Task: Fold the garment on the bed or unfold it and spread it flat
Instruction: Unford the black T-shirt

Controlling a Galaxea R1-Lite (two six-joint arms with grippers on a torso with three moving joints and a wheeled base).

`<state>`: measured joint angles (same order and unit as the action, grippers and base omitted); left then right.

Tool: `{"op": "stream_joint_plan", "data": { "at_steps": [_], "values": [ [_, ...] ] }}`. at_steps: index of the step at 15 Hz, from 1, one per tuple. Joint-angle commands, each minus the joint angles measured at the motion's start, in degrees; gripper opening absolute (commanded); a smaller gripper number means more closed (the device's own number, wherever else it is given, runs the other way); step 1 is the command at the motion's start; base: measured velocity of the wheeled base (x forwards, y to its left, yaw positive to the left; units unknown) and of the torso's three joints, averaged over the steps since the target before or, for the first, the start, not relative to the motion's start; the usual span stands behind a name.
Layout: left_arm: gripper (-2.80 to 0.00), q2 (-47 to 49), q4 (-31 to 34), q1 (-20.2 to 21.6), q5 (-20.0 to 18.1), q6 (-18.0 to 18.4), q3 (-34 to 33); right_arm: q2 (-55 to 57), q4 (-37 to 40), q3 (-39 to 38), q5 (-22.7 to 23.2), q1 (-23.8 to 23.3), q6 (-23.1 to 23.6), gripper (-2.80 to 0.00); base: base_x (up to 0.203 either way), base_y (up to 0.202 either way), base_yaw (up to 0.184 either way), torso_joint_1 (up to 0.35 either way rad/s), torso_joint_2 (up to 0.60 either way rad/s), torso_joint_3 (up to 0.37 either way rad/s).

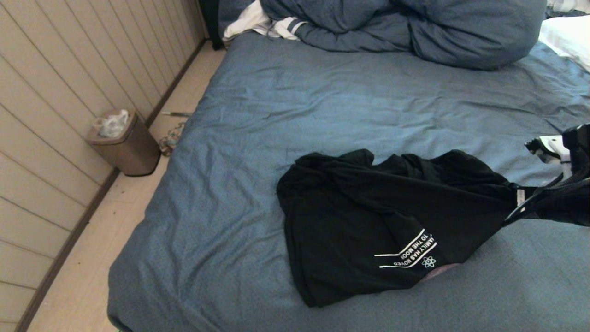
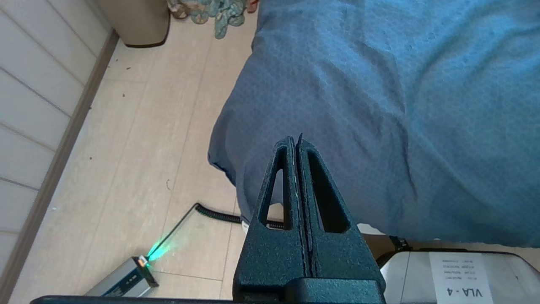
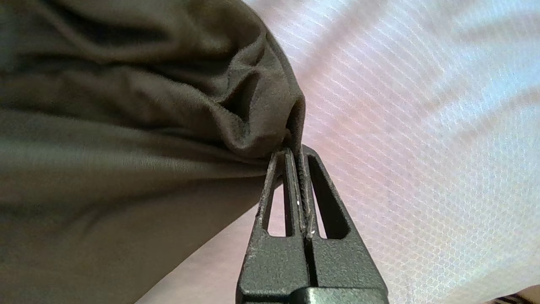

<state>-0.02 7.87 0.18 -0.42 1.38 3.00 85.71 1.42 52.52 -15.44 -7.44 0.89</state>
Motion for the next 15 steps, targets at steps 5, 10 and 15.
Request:
{"op": "stream_joint_plan", "data": {
  "at_steps": [5,10,15],
  "values": [
    [-2.80,-0.2,0.0,0.0,0.0,0.0,0.0,1.1,-1.9,-5.6,7.9,-11.6,0.7,-2.80,0.000,0.000,0.000,0.000,0.00,0.000],
    [-2.80,-0.2,0.0,0.0,0.0,0.0,0.0,1.0,-8.3,-9.5,8.7,-11.1,2.7,-2.80,0.000,0.000,0.000,0.000,0.00,0.000],
    [-2.80,-0.2,0.0,0.1,0.0,0.0,0.0,-4.6,-7.7,-6.2,17.1,-13.2,2.1,-2.80,0.000,0.000,0.000,0.000,0.00,0.000]
  ]
}}
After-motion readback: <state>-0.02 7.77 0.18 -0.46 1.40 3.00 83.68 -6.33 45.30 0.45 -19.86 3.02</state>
